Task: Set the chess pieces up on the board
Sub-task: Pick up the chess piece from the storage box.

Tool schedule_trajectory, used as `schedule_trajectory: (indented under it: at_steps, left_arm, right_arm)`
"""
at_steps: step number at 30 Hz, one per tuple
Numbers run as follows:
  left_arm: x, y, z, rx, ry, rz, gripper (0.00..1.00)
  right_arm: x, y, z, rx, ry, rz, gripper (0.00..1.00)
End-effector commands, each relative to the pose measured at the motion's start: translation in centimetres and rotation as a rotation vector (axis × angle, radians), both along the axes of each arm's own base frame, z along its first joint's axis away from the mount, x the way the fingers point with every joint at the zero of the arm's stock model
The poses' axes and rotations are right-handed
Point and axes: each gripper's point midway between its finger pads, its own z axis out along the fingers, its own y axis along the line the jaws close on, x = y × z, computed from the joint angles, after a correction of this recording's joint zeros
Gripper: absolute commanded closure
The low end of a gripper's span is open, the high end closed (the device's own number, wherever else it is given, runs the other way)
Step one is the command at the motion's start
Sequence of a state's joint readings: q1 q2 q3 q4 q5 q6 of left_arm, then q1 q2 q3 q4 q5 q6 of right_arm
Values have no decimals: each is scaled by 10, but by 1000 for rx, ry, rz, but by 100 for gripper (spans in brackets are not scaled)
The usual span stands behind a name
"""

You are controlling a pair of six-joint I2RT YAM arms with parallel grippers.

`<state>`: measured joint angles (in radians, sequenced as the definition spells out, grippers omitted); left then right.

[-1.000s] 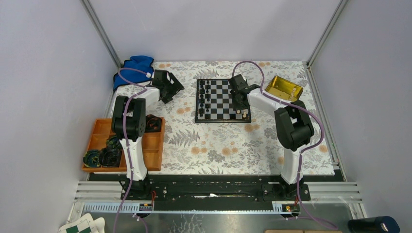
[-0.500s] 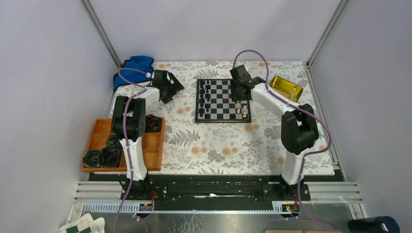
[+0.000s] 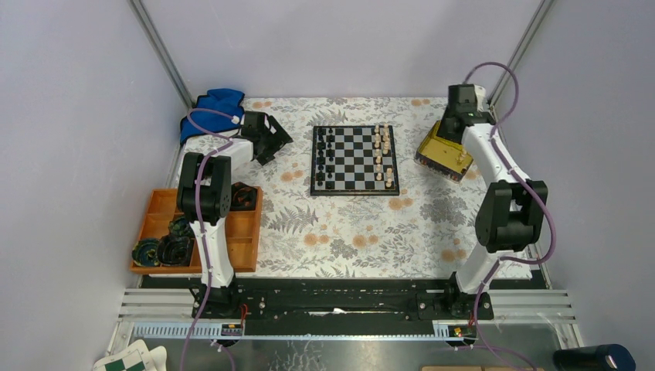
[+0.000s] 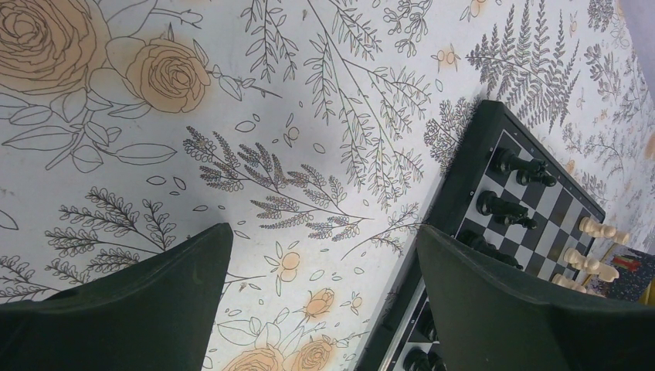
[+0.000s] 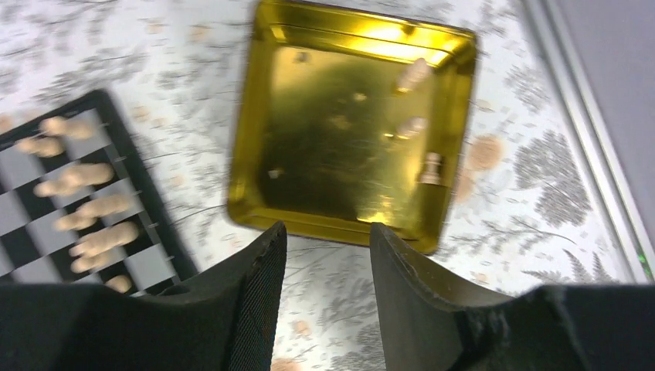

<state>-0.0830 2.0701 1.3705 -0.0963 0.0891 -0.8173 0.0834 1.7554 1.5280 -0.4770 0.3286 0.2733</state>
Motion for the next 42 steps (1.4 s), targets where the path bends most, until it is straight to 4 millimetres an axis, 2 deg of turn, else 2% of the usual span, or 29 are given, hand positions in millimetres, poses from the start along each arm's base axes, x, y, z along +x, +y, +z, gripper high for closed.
schedule_trajectory:
  at_steps: [1,3,6,13,28,42]
  left_arm:
    - [-36,9,-55,20,188,12,1]
    - [-36,8,-56,18,190,10,1]
    - [-36,8,-55,19,188,9,1]
    - [-37,8,-56,20,188,6,1]
    - [-37,10,-55,35,184,2,1]
    - [-36,13,-56,56,186,0,1]
  right_arm:
    - [-6,-38,1,-2,-22,-119,49]
    - [-7,-56,-6,1,-12,-164,49]
    - [-6,-74,-17,4,15,-209,49]
    - [0,-92,-42,11,60,-247,49]
    - [24,-112,-75,24,99,-258,51]
    - [36,-112,-96,44,130,-244,56]
